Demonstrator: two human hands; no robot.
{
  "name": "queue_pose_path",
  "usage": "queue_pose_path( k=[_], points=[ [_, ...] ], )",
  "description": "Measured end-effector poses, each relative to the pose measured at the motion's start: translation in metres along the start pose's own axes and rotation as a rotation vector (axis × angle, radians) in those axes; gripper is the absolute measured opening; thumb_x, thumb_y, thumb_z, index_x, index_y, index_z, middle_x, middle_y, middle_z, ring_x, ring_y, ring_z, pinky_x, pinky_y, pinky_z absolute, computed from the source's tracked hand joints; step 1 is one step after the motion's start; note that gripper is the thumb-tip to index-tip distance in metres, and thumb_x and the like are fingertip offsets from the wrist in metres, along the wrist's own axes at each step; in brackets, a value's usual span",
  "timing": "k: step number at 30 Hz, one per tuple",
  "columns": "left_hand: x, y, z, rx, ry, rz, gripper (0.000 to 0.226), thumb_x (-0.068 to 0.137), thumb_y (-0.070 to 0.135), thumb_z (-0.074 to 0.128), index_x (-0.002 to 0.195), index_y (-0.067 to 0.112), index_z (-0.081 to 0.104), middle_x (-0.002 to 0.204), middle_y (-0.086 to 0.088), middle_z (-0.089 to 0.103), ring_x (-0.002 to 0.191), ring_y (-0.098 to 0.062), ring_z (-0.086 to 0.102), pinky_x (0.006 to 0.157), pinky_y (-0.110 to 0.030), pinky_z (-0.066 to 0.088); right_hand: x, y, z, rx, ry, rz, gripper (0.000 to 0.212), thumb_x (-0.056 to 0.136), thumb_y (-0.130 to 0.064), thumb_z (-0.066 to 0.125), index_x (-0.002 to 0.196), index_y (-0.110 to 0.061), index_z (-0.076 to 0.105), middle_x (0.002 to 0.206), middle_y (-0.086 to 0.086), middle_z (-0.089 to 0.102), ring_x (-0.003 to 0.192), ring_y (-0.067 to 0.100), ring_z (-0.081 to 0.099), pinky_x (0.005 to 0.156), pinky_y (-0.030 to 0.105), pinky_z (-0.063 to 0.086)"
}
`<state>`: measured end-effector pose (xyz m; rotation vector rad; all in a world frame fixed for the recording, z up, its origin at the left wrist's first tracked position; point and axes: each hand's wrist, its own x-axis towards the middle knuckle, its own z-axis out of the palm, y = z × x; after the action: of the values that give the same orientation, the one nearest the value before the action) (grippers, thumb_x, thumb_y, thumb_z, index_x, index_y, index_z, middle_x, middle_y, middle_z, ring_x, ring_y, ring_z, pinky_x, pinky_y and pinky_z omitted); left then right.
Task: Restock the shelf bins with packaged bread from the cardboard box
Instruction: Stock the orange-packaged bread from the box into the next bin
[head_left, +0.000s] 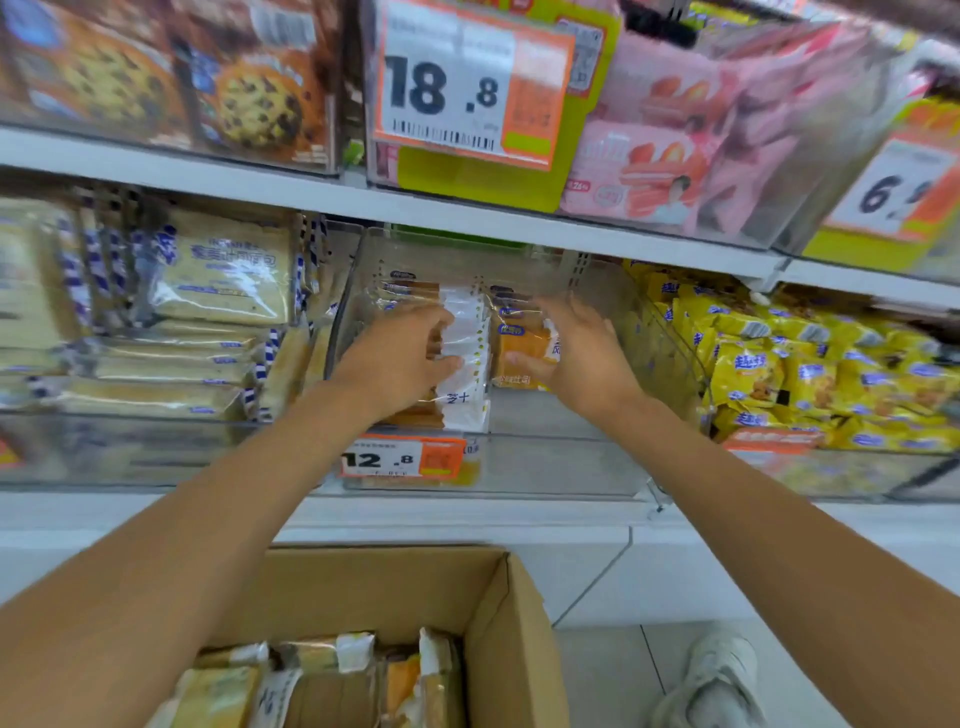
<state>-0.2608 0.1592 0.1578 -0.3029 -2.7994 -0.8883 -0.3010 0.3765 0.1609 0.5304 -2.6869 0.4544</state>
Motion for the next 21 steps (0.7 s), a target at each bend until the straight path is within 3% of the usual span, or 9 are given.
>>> queue_pose_path(
  k=[2,4,8,10,12,14,19,21],
  points=[
    [-0.018,0.010,-0.011,-0.067,0.095,-0.011,0.029,0.089,0.026,0.070,0.116,0.016,0.065,0.115,0.001,0.065,0.104,-0.014,0.060,0.082,-0.021,0.042,-0.030,-0.024,-0.010,0.092,0.079,0.016,0.045,0.086,-0.041,0.070,0.122,-0.015,0.060,0.105,0.000,0.058,0.101,0.019,0.053,0.085,0.033,0.041],
    [-0.046,0.014,-0.020,-0.117,0.137,-0.023,0.016,0.085,0.022,0.073,0.097,0.015,0.066,0.092,0.000,0.068,0.088,-0.016,0.063,0.073,-0.025,0.045,-0.061,-0.049,-0.012,0.136,0.139,0.023,0.029,0.088,-0.035,0.068,0.105,-0.011,0.064,0.088,-0.003,0.052,0.087,0.020,0.052,0.074,0.033,0.042],
    [-0.125,-0.002,-0.020,-0.210,0.008,-0.123,0.012,0.087,0.015,0.073,0.092,0.011,0.062,0.073,0.005,0.054,0.064,-0.002,0.050,0.057,-0.010,0.038,-0.129,-0.096,0.014,0.189,0.114,0.010,0.021,0.086,-0.028,0.071,0.093,-0.009,0.065,0.082,0.003,0.055,0.080,0.024,0.055,0.071,0.037,0.046],
    [-0.167,-0.029,-0.007,-0.172,-0.086,-0.215,0.014,0.088,0.023,0.072,0.091,0.015,0.060,0.078,0.006,0.057,0.069,-0.002,0.053,0.062,-0.013,0.042,-0.165,-0.113,0.038,0.203,-0.060,0.040,0.022,0.089,-0.029,0.067,0.101,-0.011,0.064,0.090,0.004,0.058,0.083,0.020,0.054,0.074,0.037,0.049],
    [-0.206,-0.064,0.011,-0.121,-0.203,-0.348,0.018,0.088,0.034,0.070,0.095,0.020,0.063,0.093,0.005,0.065,0.086,-0.010,0.061,0.078,-0.027,0.051,-0.197,-0.119,0.070,0.193,-0.275,0.113,0.026,0.092,-0.033,0.062,0.111,-0.016,0.062,0.102,0.000,0.061,0.091,0.018,0.057,0.081,0.036,0.050],
    [-0.243,-0.100,0.030,-0.117,-0.278,-0.460,0.023,0.089,0.036,0.069,0.103,0.019,0.066,0.101,0.005,0.066,0.096,-0.013,0.062,0.087,-0.030,0.050,-0.225,-0.118,0.107,0.198,-0.490,0.205,0.034,0.093,-0.035,0.061,0.121,-0.016,0.060,0.117,0.001,0.062,0.102,0.018,0.059,0.085,0.030,0.048],
    [-0.309,-0.168,0.083,-0.226,-0.352,-0.658,0.020,0.090,0.027,0.070,0.101,0.011,0.068,0.092,-0.002,0.066,0.088,-0.017,0.062,0.074,-0.028,0.048,-0.302,-0.107,0.194,0.188,-0.914,0.388,0.046,0.091,-0.038,0.066,0.130,-0.016,0.055,0.140,0.010,0.050,0.118,0.024,0.055,0.081,0.027,0.045],
    [-0.328,-0.187,0.106,-0.287,-0.407,-0.713,0.014,0.091,0.022,0.069,0.100,0.012,0.067,0.087,0.000,0.064,0.085,-0.019,0.062,0.077,-0.035,0.051,-0.334,-0.104,0.222,0.181,-1.050,0.489,0.071,0.081,-0.051,0.071,0.139,-0.017,0.047,0.146,0.013,0.041,0.128,0.029,0.048,0.091,0.030,0.044]
  ],
)
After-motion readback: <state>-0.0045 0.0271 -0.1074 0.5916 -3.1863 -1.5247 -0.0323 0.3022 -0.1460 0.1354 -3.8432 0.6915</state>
